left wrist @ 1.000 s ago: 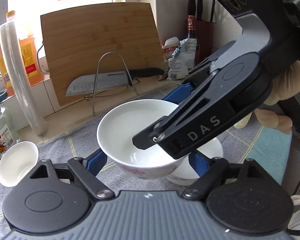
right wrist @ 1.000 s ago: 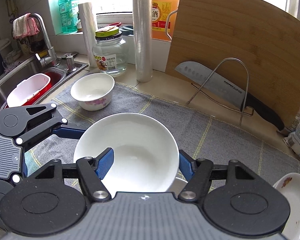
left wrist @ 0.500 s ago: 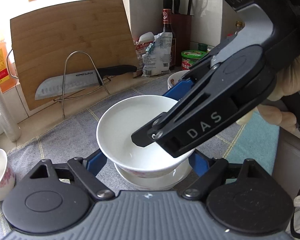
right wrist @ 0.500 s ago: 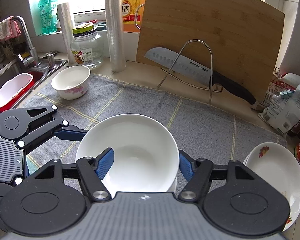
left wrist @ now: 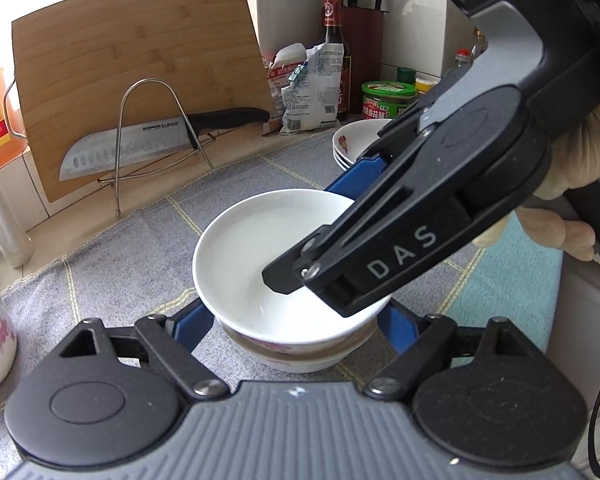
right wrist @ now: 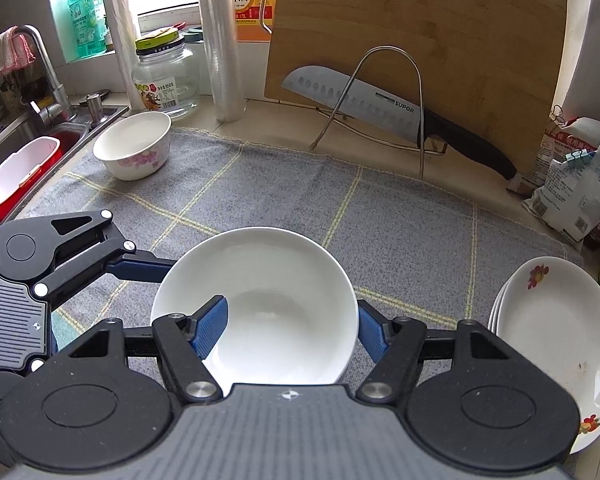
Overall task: Organize plates and bowls
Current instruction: 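Lower the held bowl into the other pink-flowered bowl, then open the right gripper to release the bowl on the stack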
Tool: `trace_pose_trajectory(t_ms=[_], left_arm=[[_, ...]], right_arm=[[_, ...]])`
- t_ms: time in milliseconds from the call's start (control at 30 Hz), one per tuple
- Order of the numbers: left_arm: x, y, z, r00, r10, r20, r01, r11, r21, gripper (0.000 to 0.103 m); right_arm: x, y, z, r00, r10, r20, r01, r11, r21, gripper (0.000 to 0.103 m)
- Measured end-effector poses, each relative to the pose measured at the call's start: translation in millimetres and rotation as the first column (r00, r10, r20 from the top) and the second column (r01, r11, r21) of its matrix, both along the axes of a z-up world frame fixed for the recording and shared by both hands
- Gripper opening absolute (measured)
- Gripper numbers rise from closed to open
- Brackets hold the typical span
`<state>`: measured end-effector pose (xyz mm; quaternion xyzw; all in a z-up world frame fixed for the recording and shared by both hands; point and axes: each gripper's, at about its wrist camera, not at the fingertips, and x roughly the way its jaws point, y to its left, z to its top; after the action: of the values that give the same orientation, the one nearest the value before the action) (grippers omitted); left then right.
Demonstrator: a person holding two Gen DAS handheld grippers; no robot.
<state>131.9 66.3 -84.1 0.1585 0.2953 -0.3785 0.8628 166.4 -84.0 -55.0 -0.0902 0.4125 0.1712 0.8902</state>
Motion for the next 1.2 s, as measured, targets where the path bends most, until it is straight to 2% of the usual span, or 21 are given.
trace_pose_trajectory(t_ms=[567, 767, 833, 867, 967, 1033, 1200], left_arm=[[3.3, 1.1, -1.0, 1.0, -0.005, -0.012, 0.005, 1.0, -0.009, 0.09], [1.0, -0.8, -2.9, 1.0, -0.02, 0.013, 0.02, 1.0, 0.006, 0.091], [0.0, 2.0, -1.9, 0.999, -0.014, 0.029, 0.014, 1.0, 0.004, 0.098], [-0.5, 2.8, -1.3, 0.999, -0.014, 0.037, 0.014, 1.0, 0.009, 0.099], [-3.2, 7.6, 1.8, 0.999, -0.023, 0.045, 0.023, 1.0, 0.006, 0.099], [-6.4, 10.9, 5.6, 0.998, -0.043, 0.051, 0.043, 0.999, -0.012, 0.099], [-13.7, 10.5, 10.1, 0.992, -0.1, 0.077, 0.103, 0.994, -0.038, 0.1]], right_arm=[[3.6, 1.8, -4.4, 1.0, -0.002, -0.009, 0.002, 1.0, -0.012, 0.074], [2.4, 2.2, -3.3, 1.0, -0.004, 0.006, 0.004, 1.0, -0.021, 0.076], [2.2, 2.0, -2.9, 1.0, -0.003, 0.007, 0.003, 1.0, -0.019, 0.076], [1.8, 1.7, -3.0, 1.0, -0.004, 0.006, 0.004, 1.0, -0.016, 0.077], [0.0, 2.4, -2.5, 1.0, 0.0, 0.003, 0.0, 1.0, -0.001, 0.088], [-2.9, 4.6, -1.6, 1.0, 0.003, 0.017, -0.003, 1.0, -0.005, 0.102], [-5.3, 1.0, 1.2, 0.999, -0.031, 0.027, 0.031, 0.999, -0.008, 0.103]])
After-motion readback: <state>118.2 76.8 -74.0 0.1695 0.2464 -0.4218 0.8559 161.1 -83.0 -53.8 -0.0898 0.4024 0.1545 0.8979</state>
